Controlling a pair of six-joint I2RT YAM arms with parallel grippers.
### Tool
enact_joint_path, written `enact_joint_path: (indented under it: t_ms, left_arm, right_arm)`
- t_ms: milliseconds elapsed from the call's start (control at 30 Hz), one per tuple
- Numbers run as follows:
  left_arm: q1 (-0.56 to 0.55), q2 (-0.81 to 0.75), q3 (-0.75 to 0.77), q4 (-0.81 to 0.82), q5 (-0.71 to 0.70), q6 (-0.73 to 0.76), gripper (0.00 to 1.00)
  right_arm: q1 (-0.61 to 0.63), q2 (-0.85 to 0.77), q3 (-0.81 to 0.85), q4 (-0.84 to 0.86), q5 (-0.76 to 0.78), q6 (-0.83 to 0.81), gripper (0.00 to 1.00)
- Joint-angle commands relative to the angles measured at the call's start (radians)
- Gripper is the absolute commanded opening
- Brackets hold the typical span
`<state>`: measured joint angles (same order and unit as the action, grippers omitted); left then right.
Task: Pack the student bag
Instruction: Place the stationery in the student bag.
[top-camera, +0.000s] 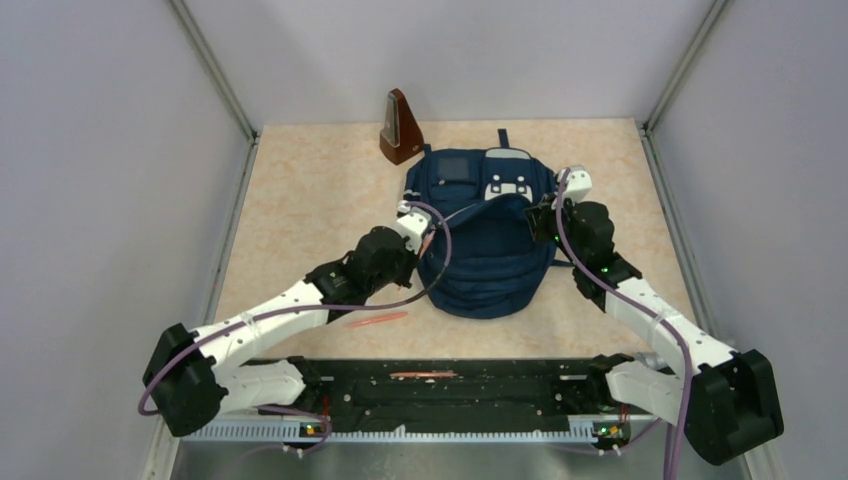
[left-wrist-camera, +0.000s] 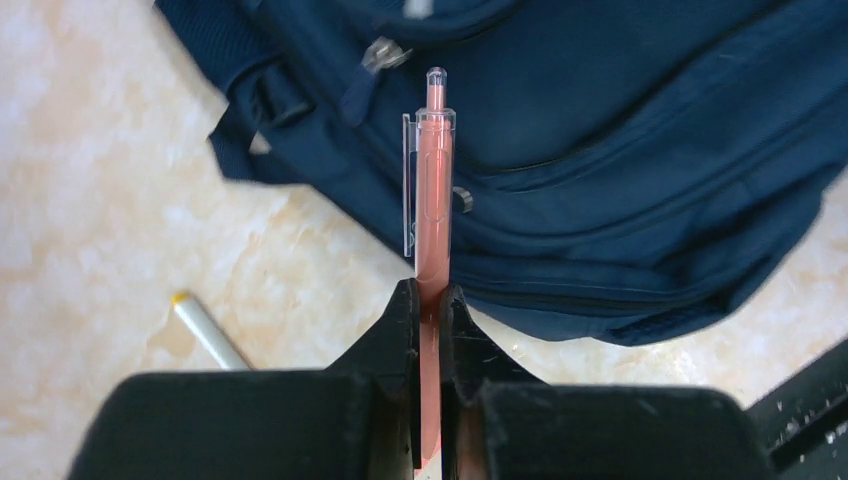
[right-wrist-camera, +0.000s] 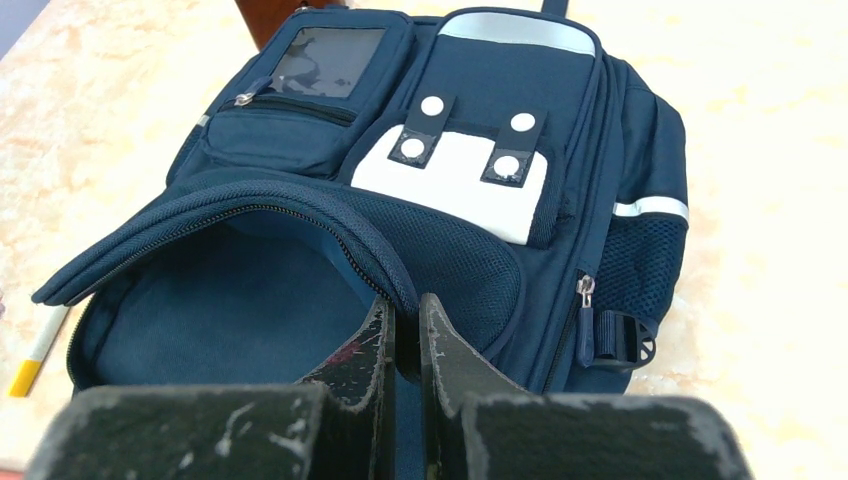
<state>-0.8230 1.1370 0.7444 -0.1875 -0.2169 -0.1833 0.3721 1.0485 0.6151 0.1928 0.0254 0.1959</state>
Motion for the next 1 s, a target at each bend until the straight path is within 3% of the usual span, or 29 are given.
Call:
enact_joint_path:
  t_ms: [0, 133, 400, 633, 867, 967]
  left_arm:
    - [-0.041, 0.009, 0.082, 0.024, 0.191, 0.267, 0.00]
    - [-0.082, 0.107, 0.205, -0.029, 0.314, 0.378, 0.00]
    - [-0.108, 0.355, 0.453, -0.124, 0.322, 0.497, 0.00]
    - [-0.108, 0.513, 0.590, -0.121, 0.236, 0.653, 0.00]
    - [-0.107, 0.565, 0.581, 0.054, 0.130, 0.763, 0.00]
    - [-0.107, 0.588, 0.601, 0.065, 0.090, 0.765, 0.06]
  right_arm:
    - [-0.004, -0.030, 0.014, 0.049, -0.012, 0.041, 0.00]
    - [-0.004, -0.043, 0.015, 0.045, -0.010, 0.042, 0.00]
    - [-0.003, -0.067, 0.008, 0.041, -0.021, 0.052, 0.00]
    - [-0.004, -0.094, 0.000, 0.032, -0.060, 0.056, 0.00]
    - [-0.004, -0.110, -0.010, 0.025, -0.062, 0.058, 0.00]
    - [-0.004, -0.112, -0.008, 0.019, -0.063, 0.056, 0.00]
